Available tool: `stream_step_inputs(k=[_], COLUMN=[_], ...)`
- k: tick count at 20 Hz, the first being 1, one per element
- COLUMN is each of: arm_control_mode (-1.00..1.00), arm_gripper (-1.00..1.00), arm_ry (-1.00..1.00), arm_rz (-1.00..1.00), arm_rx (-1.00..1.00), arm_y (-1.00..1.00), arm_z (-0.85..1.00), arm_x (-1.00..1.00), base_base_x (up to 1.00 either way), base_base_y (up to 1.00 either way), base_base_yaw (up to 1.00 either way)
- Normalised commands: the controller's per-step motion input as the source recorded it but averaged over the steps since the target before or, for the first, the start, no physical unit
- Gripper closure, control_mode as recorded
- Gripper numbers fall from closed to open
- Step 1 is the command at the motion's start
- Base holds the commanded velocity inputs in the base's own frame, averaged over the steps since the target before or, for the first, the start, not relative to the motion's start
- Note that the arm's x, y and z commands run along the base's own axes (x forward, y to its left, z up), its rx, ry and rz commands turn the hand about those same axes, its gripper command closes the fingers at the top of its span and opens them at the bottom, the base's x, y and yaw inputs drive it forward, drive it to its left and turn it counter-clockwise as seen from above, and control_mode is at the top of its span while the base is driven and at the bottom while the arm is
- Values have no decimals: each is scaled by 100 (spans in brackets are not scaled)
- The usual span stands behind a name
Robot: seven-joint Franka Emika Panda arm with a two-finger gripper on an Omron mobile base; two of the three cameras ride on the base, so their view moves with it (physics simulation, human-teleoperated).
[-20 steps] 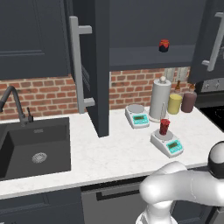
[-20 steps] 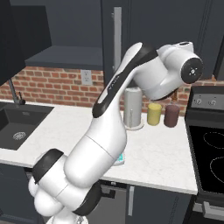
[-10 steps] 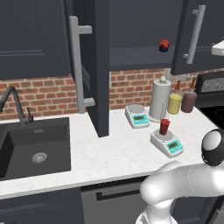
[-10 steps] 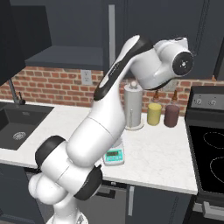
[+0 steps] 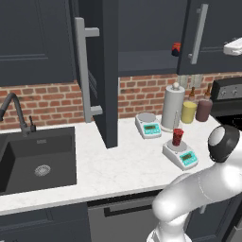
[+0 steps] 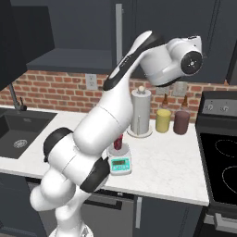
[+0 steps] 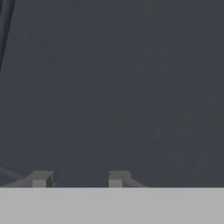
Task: Pick the yogurt and place it on the digital scale for weighing, and close the cabinet.
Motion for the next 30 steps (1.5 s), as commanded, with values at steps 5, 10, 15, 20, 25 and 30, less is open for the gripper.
stream_step_inputs(k=[5, 10, 15, 20, 25, 30], arm_control_mode=[-100, -100, -100, -100, -100, -100], arm_gripper=[-100, -100, -100, -100, -100, -100], arm_ry=[-8, -35, -55, -52, -31, -34], arm_rz=[0, -2, -16, -25, -18, -9], arm_rx=[0, 0, 1, 10, 24, 26], arm_y=[7, 77, 100, 100, 87, 93], arm_z=[-16, -9, -87, -50, 20, 5], arm_x=[34, -98, -98, -60, -65, -42], base_base_x=[0, 0, 0, 0, 0, 0], base_base_y=[0, 0, 0, 0, 0, 0], base_base_yaw=[0, 0, 0, 0, 0, 0])
